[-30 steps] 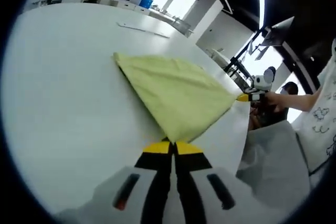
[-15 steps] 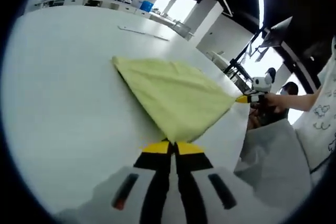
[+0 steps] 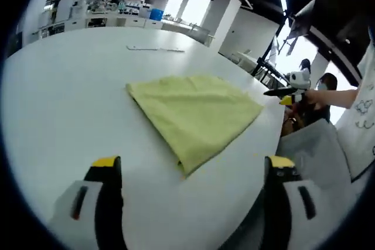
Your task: Fold the garment on the visible template until the final outline fits inside the template.
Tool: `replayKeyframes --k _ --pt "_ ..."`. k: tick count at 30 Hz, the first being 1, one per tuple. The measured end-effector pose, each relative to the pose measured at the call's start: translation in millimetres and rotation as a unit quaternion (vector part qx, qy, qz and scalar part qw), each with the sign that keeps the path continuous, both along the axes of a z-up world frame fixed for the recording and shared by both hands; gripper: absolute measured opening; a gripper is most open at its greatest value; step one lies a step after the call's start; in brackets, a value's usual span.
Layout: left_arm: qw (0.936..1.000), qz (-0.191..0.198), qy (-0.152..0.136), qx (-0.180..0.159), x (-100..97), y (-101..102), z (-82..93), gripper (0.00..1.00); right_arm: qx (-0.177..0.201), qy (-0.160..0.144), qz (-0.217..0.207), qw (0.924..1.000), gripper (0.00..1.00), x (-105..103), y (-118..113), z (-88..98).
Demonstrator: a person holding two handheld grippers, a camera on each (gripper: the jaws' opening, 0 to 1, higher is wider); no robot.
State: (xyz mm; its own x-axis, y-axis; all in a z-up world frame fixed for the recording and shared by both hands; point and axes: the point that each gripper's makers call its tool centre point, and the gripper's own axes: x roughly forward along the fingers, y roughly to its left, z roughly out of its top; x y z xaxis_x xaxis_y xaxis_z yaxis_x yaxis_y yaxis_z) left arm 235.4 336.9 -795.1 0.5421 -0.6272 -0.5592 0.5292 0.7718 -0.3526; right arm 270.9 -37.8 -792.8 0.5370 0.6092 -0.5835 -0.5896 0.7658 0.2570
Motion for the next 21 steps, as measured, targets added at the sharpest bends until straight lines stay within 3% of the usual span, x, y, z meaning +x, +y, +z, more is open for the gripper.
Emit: replayKeyframes --k 5,10,14,17,21 --pt "0.9999 0.001 -0.009 -0.004 -4.8 -5.9 10.4 0.99 -0.015 -0.005 0.008 0.9998 1.0 -5.8 4.1 2.1" --pt "0.9999 -0.002 -0.014 -0.003 -5.3 -8.3 8.7 0.99 -0.011 -0.012 0.001 0.9999 1.0 -6.1 7.7 2.4" --pt "0.9999 0.012 -0.007 -0.005 -4.3 -8.8 13.3 0.99 0.008 -0.01 -0.002 0.9999 0.96 -4.5 17.2 2.6" --pt "0.9988 0.03 -0.016 -0.034 1.2 -14.3 19.0 0.99 0.013 -0.008 -0.005 0.9999 0.95 -3.3 23.1 9.6" --pt "0.9987 0.028 -0.02 -0.037 2.5 -15.7 17.2 0.99 0.038 -0.024 -0.01 0.9989 0.94 -1.0 34.2 22.6"
